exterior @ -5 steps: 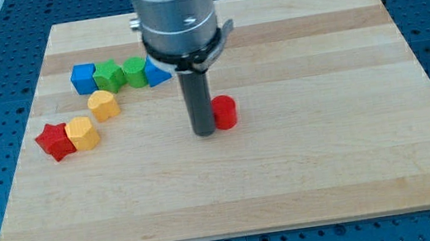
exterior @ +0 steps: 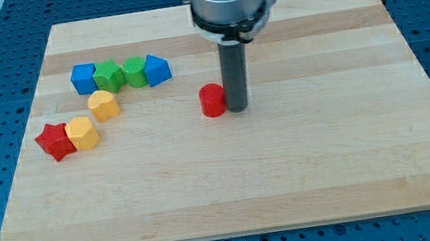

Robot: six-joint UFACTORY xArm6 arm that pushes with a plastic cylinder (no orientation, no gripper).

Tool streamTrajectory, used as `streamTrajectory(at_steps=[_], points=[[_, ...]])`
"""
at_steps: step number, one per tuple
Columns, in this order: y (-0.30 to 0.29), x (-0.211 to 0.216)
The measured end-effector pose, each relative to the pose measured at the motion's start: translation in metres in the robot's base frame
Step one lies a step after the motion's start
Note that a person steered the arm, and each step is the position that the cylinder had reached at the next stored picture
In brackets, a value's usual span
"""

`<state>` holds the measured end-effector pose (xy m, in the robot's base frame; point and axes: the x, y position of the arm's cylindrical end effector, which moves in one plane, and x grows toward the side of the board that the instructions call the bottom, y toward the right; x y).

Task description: Move the red circle diagonal bottom right to the blue triangle

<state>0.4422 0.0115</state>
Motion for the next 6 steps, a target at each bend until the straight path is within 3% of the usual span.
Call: streamTrajectory(at_steps=[2,4,5,6], points=[[-0.022,0.019],[-0.027,-0.017],[-0.035,-0.007],[-0.1,0.032]])
